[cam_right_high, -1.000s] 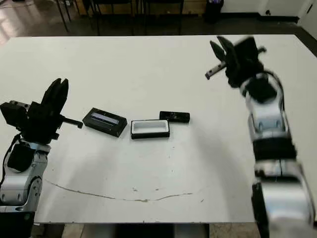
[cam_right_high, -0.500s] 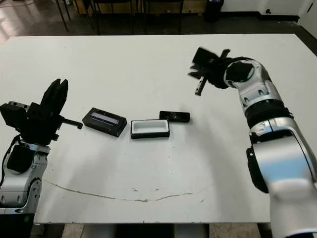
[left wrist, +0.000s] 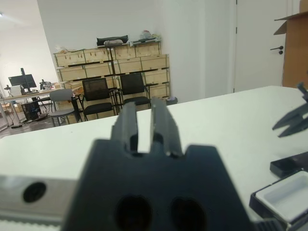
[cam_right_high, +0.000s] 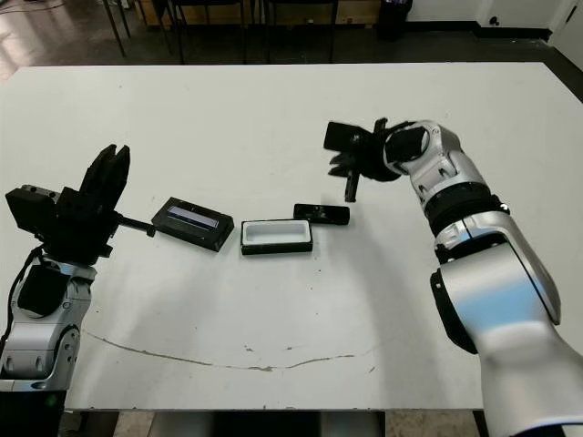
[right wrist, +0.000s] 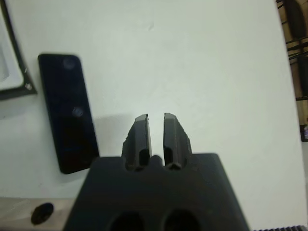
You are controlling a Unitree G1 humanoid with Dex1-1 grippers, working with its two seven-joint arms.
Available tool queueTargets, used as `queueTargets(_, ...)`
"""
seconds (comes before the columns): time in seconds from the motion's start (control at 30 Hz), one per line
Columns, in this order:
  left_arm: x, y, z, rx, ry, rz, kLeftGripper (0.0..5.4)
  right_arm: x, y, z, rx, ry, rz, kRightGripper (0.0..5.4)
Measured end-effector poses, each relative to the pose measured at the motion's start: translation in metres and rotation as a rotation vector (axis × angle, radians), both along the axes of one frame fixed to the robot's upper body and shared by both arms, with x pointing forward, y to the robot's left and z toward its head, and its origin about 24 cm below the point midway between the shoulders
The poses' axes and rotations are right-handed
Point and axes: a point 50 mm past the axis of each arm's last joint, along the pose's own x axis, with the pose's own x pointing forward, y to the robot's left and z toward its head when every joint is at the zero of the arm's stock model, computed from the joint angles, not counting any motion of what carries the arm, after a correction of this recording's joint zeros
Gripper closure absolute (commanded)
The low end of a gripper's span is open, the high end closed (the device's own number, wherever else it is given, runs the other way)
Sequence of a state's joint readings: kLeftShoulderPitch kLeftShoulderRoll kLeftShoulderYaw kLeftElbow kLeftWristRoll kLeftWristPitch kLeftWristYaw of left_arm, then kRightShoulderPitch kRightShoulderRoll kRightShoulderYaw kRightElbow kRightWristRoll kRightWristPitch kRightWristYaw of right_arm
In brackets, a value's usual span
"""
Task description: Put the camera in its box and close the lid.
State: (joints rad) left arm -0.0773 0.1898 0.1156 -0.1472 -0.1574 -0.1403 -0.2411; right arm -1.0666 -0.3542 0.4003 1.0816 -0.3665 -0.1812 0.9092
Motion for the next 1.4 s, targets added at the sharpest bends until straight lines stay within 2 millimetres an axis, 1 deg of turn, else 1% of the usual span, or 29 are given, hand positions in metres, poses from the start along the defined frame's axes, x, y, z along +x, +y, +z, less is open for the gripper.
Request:
queueTargets(0.17,0.000,0.000,0.000,-0.002,0.000,-0.002,5.39,-0.003,-0.002,-0.011,-0.039,0.025,0.005,5.40)
queueTargets(0.47,0.000,0.000,0.000,-0.002,0.001,-0.003,5.39,-0.008,-0.001,-0.023,-0.086,0.056,0.020,5.40)
queueTargets(0.9,0.000,-0.001,-0.001,-0.005,0.004,-0.002,5.39,-0.011,0.000,-0.023,-0.112,0.073,0.057,5.40)
queueTargets(1.4,0.001,-0.001,-0.003,-0.010,0.009,-0.002,5.39,-0.021,-0.004,-0.022,-0.122,0.098,0.119,5.40)
